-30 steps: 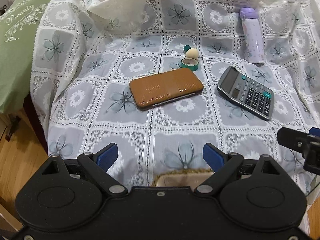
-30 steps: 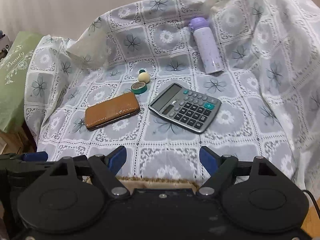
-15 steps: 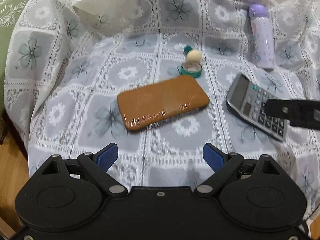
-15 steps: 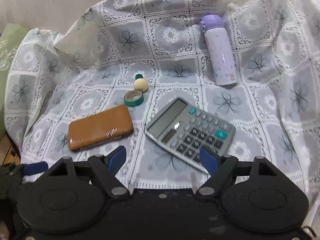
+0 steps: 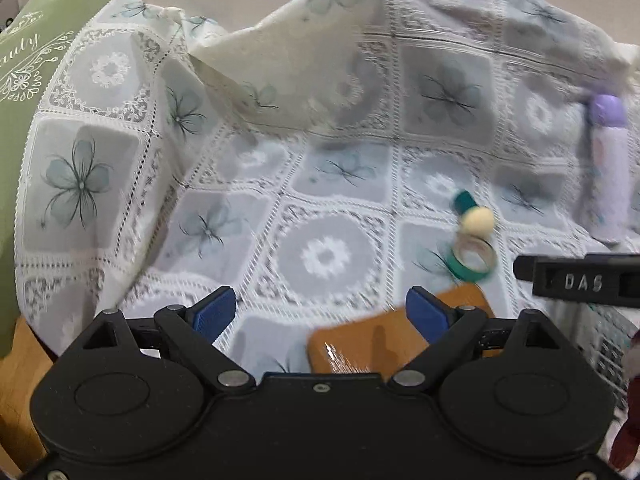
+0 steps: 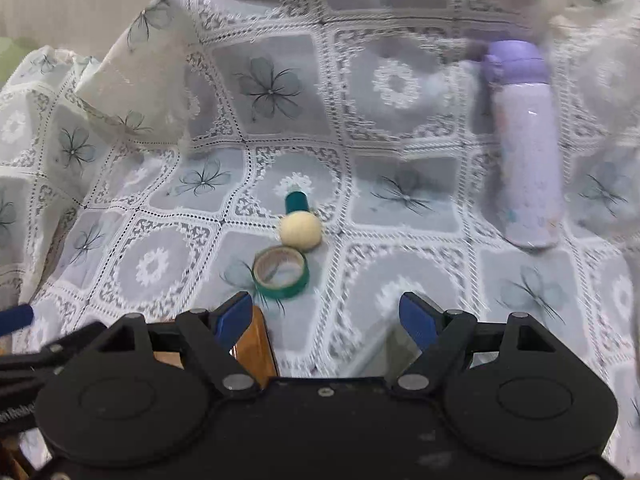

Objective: Organize soft objects
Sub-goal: 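Move the left tool to the cream sponge-tipped stick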

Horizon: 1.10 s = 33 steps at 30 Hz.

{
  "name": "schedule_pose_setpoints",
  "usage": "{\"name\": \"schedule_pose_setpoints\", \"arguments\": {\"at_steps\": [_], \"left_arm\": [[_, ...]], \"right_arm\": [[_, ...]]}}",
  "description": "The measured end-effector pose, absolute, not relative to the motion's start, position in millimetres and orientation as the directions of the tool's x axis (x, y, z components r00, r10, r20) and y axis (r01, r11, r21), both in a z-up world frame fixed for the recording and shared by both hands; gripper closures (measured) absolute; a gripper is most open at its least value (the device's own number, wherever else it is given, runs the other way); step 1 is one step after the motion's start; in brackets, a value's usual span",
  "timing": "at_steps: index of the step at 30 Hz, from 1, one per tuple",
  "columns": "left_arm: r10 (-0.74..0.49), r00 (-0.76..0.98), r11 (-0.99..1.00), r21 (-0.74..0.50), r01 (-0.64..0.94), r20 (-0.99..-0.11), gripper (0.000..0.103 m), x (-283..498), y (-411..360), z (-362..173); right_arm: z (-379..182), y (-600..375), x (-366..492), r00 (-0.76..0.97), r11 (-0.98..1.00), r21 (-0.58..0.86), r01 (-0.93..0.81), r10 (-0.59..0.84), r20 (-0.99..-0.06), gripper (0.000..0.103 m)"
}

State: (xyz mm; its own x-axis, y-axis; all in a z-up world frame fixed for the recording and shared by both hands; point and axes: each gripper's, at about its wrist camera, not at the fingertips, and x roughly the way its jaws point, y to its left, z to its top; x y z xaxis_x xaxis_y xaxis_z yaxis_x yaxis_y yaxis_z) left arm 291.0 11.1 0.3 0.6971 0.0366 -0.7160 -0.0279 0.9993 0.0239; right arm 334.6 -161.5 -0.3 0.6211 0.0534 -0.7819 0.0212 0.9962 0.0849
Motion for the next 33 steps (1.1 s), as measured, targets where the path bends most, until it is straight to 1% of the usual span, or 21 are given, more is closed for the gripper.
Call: {"name": "schedule_pose_setpoints", "arguments": {"at_steps": [7, 14, 17, 20, 24, 30, 33], "left_arm": [[0.069, 0.682, 0.997, 0.031, -0.067, -0.728, 0.014, 319.6, 22.6, -9.8], [0.065, 0.667, 0.998, 0.044, -0.047, -0.742, 0.014, 334.7, 20.7, -18.5], [0.049, 0.662, 0.999, 0.049, -0.019, -0.748, 0.014, 338.8, 16.8, -20.7], [0.035, 0.66, 0.998, 0.059, 0.014, -0.751, 0.014, 342.8, 9.9, -22.9], [0.009, 0.661, 0.995, 0.075, 0.071, -0.75, 0.014, 349.2, -4.6, -25.4], [-0.045, 0.647, 0.981, 0.088, 0.172, -0.761, 0.014, 360.4, -31.7, -25.7], [-0.072, 0.635, 0.971, 0.09, 0.22, -0.769, 0.011, 370.4, -46.0, -27.7]], "right_arm": [[-24.8, -139.1, 377.8, 0.589, 0.998, 0.058, -0.028, 0.063, -0.806, 0.023], [-50.0, -123.4, 400.1, 0.551, 0.996, 0.022, -0.083, 0.064, -0.832, 0.023], [-55.5, -128.1, 403.5, 0.552, 0.998, -0.007, -0.067, 0.031, -0.833, 0.023], [-56.3, -144.8, 408.0, 0.548, 1.0, 0.001, -0.03, 0.017, -0.836, 0.023], [-53.7, -167.0, 412.5, 0.566, 0.999, -0.037, 0.02, -0.041, -0.824, 0.023], [-52.0, -200.7, 417.3, 0.57, 0.997, -0.019, 0.081, -0.062, -0.82, 0.023], [-53.7, -210.2, 415.3, 0.569, 0.996, 0.006, 0.089, -0.046, -0.821, 0.022]]}}
